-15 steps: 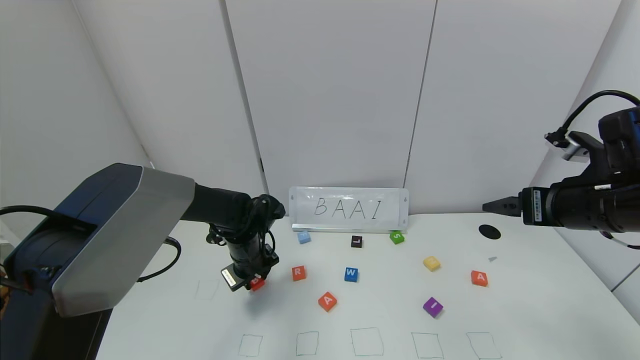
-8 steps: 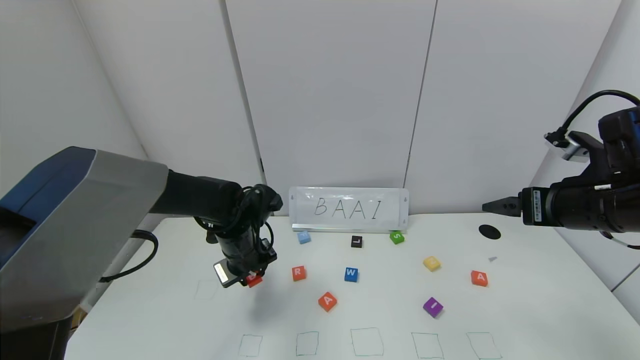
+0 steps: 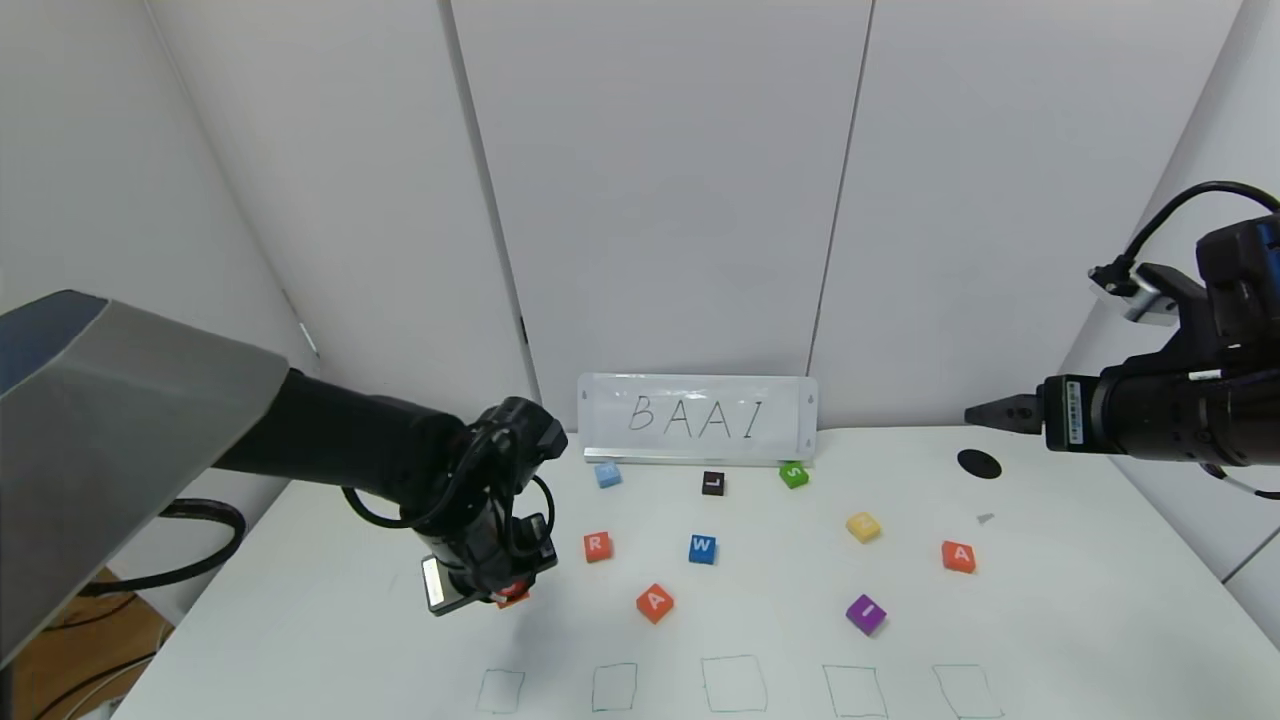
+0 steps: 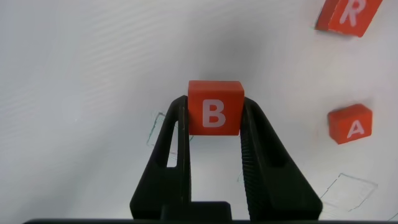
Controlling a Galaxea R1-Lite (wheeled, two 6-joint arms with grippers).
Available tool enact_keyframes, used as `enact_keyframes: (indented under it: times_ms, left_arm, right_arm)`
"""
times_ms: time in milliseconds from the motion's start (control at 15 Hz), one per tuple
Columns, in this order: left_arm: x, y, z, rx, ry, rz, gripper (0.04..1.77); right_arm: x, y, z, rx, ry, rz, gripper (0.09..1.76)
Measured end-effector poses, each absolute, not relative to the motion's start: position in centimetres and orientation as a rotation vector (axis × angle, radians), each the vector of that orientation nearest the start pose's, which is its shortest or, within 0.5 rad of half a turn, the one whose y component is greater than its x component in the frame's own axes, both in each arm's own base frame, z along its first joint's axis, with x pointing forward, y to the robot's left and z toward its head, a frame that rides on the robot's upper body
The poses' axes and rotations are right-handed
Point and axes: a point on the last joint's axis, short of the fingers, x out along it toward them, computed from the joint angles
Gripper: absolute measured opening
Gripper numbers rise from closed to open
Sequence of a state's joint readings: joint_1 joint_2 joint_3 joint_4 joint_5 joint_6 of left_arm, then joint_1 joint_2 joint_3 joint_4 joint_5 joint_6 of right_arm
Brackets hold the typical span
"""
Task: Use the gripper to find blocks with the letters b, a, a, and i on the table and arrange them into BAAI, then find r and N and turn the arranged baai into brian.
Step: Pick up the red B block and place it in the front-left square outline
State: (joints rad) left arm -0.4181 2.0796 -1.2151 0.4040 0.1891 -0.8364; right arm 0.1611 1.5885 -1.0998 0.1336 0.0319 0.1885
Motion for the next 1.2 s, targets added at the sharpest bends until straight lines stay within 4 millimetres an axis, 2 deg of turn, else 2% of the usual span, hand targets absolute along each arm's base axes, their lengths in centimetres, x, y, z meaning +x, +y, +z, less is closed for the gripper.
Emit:
enact_keyframes:
  times_ms: [267,600,800,1200]
  left_arm:
    - [28.4,-13.1,7.0,-0.216,1.213,0.209,0.53]
    - [25.8,-11.9,5.6,-0.094,1.169,0.079,0.53]
    - [25.2,-11.7,4.8,-0.06,1.157,0.018,0.53]
    - [25.0,-11.7,3.4,-0.036,1.199,0.013,0.53]
  right_arm:
    - [27.5,4.6,22.4,0.141,0.639,0.128,1.71]
    - [27.5,4.6,22.4,0.141,0.641,0.13,1.71]
    - [27.5,4.6,22.4,0.141,0.64,0.129,1.71]
    - [27.5,4.6,22.4,0.141,0.64,0.129,1.71]
